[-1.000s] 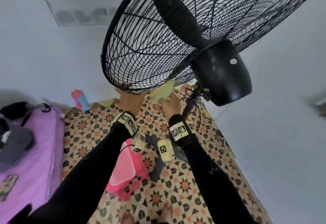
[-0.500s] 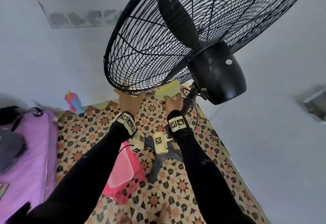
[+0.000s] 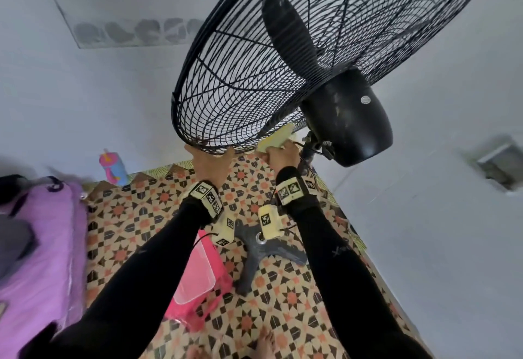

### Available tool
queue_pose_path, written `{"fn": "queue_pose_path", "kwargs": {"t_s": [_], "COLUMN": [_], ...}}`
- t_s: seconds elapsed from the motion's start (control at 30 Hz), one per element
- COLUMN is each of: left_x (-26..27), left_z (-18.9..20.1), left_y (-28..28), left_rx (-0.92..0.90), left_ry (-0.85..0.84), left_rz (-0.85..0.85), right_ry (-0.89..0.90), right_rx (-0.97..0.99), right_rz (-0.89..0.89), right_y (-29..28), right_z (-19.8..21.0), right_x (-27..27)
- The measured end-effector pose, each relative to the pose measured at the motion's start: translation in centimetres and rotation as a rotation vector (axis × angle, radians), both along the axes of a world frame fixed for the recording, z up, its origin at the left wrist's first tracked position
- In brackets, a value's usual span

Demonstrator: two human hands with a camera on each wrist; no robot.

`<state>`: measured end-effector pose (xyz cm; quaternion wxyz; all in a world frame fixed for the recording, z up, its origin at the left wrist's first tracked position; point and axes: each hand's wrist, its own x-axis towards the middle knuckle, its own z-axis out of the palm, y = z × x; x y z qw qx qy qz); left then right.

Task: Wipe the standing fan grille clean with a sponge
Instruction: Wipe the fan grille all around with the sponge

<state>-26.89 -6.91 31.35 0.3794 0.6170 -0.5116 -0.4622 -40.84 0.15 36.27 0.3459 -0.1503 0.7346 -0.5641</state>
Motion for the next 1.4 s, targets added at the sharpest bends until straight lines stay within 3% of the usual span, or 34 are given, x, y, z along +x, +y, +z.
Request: {"fn": "queue_pose_path", "kwargs": {"t_s": [0.1,0.2,0.3,0.43,0.57,0.73,0.87,0.97,1.07,1.17,1.27,1.4], "left_x": [0.3,0.1,-0.1,0.1,0.2,0.2,0.4,0.4,0.2,0.0,0.0,0.2], "left_z": [0.1,0.3,0.6,0.9,1.1,0.5,0.8,1.4,1.4,1.4,1.5,1.4], "left_y": [-0.1,0.0,0.5,0.4,0.2,0.6,0.4,0.4,0.5,0.9,1.1,0.6], "left_rx": [-0.013,-0.003,0.007,0.015,-0.006,-0.016,-0.012,-0.010,0.018,0.030,0.014,0.013], "left_ry": [0.019,-0.002,-0.013,0.005,-0.001,0.021,0.025,0.020,0.004,0.002,0.008,-0.007], "left_rz": [0.000,-0.006,-0.003,0.000,-0.003,0.011,-0.001,-0.015,-0.006,0.013,0.013,0.002], "right_ry": [0.079,-0.016,-0.116,-0.035,-0.055,-0.065,-0.017,-0.140,-0.213,-0.100,0.040,0.240], "right_rx": [-0.053,-0.103,-0.079,-0.040,-0.061,-0.029,-0.082,-0.128,-0.129,-0.048,-0.031,-0.048], "right_rz": [0.138,0.004,-0.148,-0.065,-0.003,-0.130,-0.022,0.144,0.089,-0.055,-0.006,0.112], "right_y": [1.8,3.9,2.5,0.5,3.3,1.7,1.5,4.3,5.0,2.5,0.2,3.2], "right_z": [0.6,-0.2,-0.6,0.3,-0.6,-1.0,0.2,-0.4,-1.0,-0.6,0.1,0.6], "right_x": [1.2,0.5,-0.1,1.3,1.4,0.3,2.1,1.2,-1.1,-1.4,-0.4,0.8]}}
